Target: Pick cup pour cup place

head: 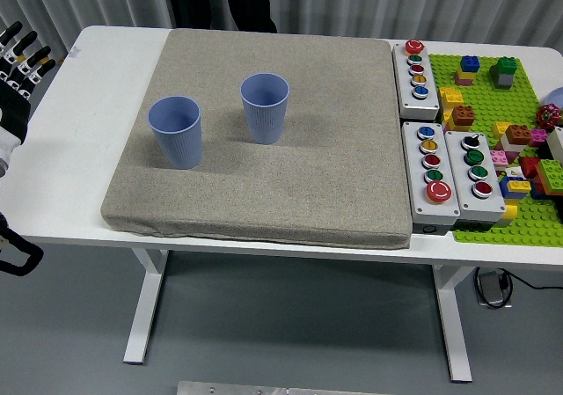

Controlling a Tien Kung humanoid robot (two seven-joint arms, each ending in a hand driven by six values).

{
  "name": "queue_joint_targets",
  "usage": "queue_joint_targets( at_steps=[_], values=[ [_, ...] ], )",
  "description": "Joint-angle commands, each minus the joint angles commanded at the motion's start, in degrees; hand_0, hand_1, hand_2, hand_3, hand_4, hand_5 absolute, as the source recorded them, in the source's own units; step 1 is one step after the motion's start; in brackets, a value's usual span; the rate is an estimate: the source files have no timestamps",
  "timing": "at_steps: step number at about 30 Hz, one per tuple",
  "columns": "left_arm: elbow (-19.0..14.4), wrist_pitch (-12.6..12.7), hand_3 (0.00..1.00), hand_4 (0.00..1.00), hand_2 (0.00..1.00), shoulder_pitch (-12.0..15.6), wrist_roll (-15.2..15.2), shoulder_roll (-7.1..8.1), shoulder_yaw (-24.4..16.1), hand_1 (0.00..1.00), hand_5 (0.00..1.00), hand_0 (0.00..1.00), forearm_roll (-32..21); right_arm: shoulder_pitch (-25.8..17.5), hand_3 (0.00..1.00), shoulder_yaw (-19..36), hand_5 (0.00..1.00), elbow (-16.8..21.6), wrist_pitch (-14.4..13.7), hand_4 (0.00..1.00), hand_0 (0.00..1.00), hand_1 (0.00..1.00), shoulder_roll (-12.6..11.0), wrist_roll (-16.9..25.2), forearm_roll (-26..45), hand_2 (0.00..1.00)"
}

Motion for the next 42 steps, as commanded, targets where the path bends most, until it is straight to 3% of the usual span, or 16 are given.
queue_joint_targets(
  at_steps=[4,5,8,10,11,14,16,17,23,24,25,42],
  values=[
    [-1.26,1.82,0.805,0.889,0.774,2.16,-1.1,-0.36,1.72,0.714,0.943,0.715,1.14,-0.28,0.629,-0.28,0.289,0.08,-0.09,0.002,0.693,0.659,0.03,-0.13,0.56,0.609],
    [-1.78,3.24,0.813,0.886,0.8,3.15,-2.05,-0.47,2.61,0.725,0.775,0.716,2.14,-0.45,0.63,-0.16,0.289,0.1,0.05,0.002,0.693,0.659,0.02,-0.21,0.22,0.609],
    [-2.25,6.1,0.813,0.886,0.8,4.31,-3.62,-0.7,3.92,0.725,0.775,0.716,4.89,-0.6,0.63,0.05,0.289,0.11,0.27,0.002,0.693,0.659,-0.03,-0.28,-0.35,0.609],
    [-1.64,10.25,0.813,0.886,0.8,5.55,-5.88,-2.25,5.5,0.725,0.775,0.716,9.52,-0.81,0.63,-0.03,0.289,0.13,0.22,0.002,0.693,0.659,0.01,-0.22,-0.11,0.609],
    [-1.02,12.38,0.88,0.91,0.853,5.72,-6.96,-3.16,5.7,0.747,0.595,0.735,11.76,-0.93,0.63,-0.1,0.292,0.15,0.15,0.002,0.693,0.659,0.09,-0.22,0.09,0.608],
    [0.92,15.52,0.88,0.91,0.853,5.67,-8.12,-4.62,5.63,0.747,0.595,0.735,17.92,-1.12,0.63,-0.08,0.292,0.17,0.23,0.002,0.693,0.659,0.2,-0.35,-0.34,0.608],
    [1.77,15.49,0.88,0.91,0.853,6.0,-7.97,-4.84,5.25,0.747,0.595,0.735,21.93,-1.27,0.63,-0.11,0.292,0.21,0.22,0.002,0.693,0.659,0.28,-0.46,-0.44,0.608],
    [1.92,15.41,0.994,0.945,0.943,6.09,-7.91,-4.87,5.16,0.8,0.519,0.79,23.17,-1.31,0.63,-0.12,0.296,0.21,0.22,0.002,0.693,0.659,0.3,-0.49,-0.44,0.609],
    [2.44,12.68,0.994,0.945,0.943,7.62,-5.97,-4.96,5.74,0.8,0.519,0.79,33.19,-1.63,0.63,-0.12,0.296,0.24,0.2,0.002,0.693,0.659,0.41,-0.61,-0.73,0.609],
    [2.52,12.22,0.998,0.971,0.998,7.7,-5.69,-5.02,6.21,0.851,0.432,0.837,34.73,-1.66,0.63,-0.1,0.302,0.24,0.21,0.002,0.693,0.659,0.42,-0.61,-0.81,0.61],
    [2.59,11.97,0.998,0.971,0.998,7.74,-5.56,-5.07,6.51,0.851,0.432,0.837,35.47,-1.68,0.63,-0.07,0.302,0.24,0.22,0.002,0.693,0.659,0.42,-0.62,-0.86,0.61],
    [3.76,10.95,0.998,0.986,0.998,7.07,-4.45,-5.48,10.89,0.882,0.404,0.864,37.87,-0.88,0.631,-0.4,0.311,0.14,-0.14,0.002,0.693,0.659,0.34,-0.45,-0.04,0.609]
  ],
)
